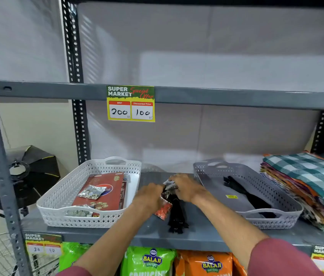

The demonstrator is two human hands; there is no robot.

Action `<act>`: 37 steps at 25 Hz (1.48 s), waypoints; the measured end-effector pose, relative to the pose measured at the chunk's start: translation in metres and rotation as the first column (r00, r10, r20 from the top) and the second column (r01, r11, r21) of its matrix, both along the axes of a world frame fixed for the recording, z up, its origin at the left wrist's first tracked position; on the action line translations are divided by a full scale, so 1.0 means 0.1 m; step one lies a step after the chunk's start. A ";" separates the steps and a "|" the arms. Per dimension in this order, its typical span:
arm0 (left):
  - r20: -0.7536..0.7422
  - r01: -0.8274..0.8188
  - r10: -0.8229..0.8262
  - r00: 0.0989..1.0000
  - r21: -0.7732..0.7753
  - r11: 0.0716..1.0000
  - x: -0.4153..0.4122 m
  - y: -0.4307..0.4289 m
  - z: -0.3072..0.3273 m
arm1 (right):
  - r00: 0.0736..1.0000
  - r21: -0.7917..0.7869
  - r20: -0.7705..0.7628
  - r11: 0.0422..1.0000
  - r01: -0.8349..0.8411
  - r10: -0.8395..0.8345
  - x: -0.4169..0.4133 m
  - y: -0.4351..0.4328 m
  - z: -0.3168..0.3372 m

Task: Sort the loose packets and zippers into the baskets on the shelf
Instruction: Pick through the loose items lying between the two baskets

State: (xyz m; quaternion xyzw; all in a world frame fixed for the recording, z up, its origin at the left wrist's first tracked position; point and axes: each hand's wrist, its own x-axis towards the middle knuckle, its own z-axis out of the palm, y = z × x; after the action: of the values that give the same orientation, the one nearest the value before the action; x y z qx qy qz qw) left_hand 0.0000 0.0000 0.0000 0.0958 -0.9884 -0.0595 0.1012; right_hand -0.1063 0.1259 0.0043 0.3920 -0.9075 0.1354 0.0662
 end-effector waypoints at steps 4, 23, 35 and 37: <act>0.080 0.039 -0.025 0.996 -0.186 0.982 -0.07 -0.02 -0.15 | 1.000 0.150 0.011 0.989 -0.006 0.005 -0.08 -0.09 -0.14; -0.198 0.170 0.470 0.860 0.980 0.102 -0.39 -0.03 0.04 | 0.987 -0.520 0.081 0.851 -0.074 0.136 0.12 -0.32 0.05; -0.404 0.129 0.509 0.760 0.862 0.491 -0.49 -0.30 0.18 | 0.950 -0.400 0.212 0.908 -0.129 0.228 -0.02 -0.34 -0.09; -0.455 0.170 0.465 0.759 0.829 0.532 -0.51 -0.37 0.20 | 0.944 -0.132 0.217 0.965 -0.225 0.249 -0.05 -0.34 -0.24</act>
State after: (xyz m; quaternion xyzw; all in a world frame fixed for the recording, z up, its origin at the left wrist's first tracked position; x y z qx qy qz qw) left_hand -0.0505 -0.0369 0.0199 0.1958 -0.7285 -0.5405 0.3725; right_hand -0.1117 0.0923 -0.0195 0.4759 -0.8467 0.2351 -0.0363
